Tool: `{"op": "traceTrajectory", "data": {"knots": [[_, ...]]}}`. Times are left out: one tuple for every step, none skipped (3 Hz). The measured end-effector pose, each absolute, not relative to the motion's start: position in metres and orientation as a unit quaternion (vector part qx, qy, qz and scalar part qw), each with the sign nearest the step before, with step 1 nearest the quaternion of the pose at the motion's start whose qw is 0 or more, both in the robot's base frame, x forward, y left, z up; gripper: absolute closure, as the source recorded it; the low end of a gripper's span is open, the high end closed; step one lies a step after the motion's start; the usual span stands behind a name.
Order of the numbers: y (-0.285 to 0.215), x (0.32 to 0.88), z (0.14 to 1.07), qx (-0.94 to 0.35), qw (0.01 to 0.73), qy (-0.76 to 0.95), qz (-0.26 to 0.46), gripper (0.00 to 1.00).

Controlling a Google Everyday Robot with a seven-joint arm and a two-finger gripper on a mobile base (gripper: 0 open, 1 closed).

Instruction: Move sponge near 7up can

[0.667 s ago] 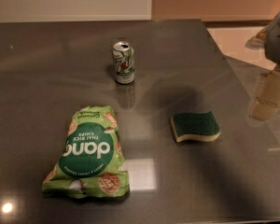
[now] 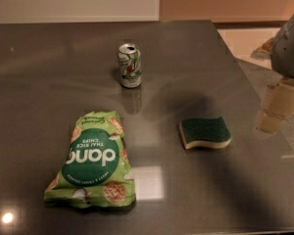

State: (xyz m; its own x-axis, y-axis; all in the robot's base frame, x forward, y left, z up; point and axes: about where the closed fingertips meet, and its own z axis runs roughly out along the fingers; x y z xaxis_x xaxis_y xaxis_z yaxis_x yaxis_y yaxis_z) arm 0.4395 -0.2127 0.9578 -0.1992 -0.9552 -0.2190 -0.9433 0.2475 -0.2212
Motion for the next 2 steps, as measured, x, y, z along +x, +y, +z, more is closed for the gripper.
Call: {"op": "traceTrajectory", "data": {"knots": [[-0.205, 0.449, 0.929, -0.626, 0.143, 0.766, -0.001, 0.00], [-0.198, 0.460, 0.900, -0.637, 0.132, 0.760, 0.018, 0.00]]}}
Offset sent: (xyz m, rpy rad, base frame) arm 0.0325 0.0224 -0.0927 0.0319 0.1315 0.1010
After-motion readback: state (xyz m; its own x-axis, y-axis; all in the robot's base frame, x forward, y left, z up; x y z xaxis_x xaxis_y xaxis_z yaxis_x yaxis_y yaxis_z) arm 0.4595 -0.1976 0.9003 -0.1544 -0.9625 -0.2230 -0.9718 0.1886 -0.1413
